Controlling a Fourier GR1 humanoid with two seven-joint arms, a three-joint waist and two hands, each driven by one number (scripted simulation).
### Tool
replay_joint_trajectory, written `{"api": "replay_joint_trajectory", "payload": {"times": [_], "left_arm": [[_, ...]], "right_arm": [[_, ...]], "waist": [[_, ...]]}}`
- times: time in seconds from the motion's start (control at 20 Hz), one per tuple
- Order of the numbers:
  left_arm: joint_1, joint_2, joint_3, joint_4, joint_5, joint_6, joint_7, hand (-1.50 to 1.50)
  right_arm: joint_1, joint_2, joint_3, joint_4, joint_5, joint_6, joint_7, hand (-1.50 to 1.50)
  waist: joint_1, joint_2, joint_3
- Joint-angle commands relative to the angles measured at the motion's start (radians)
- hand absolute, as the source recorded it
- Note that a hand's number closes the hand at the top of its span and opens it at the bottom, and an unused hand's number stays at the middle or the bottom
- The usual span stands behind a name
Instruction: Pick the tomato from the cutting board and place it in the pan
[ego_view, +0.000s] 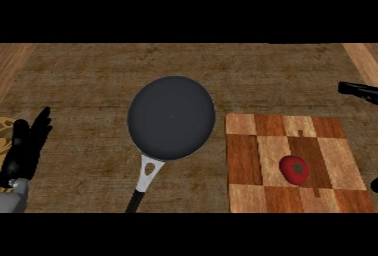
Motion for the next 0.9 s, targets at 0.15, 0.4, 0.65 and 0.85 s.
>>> {"api": "replay_joint_trajectory", "payload": {"times": [0.15, 0.4, 0.65, 0.85], "left_arm": [[0.002, 0.008, 0.015, 0.015, -0.003, -0.024, -0.009, 0.0], [-0.052, -0.027, 0.016, 0.06, -0.025, -0.012, -0.018, 0.0], [-0.062, -0.034, 0.027, 0.057, -0.034, -0.027, -0.002, 0.0], [-0.038, -0.026, 0.07, 0.09, -0.034, -0.082, -0.034, 0.0]], "right_arm": [[-0.013, -0.126, 0.103, -0.197, 0.25, 0.012, 0.102, -1.5], [-0.078, -0.104, 0.223, -0.241, 0.433, 0.004, 0.195, -1.5], [0.037, -0.103, 0.293, -0.307, 0.603, -0.02, 0.174, -1.5], [0.127, -0.029, 0.303, -0.352, 0.689, -0.052, 0.218, -1.5]], "waist": [[0.003, -0.001, -0.001], [0.013, 0.006, 0.0], [0.001, 0.004, 0.001], [0.001, 0.002, 0.001]]}}
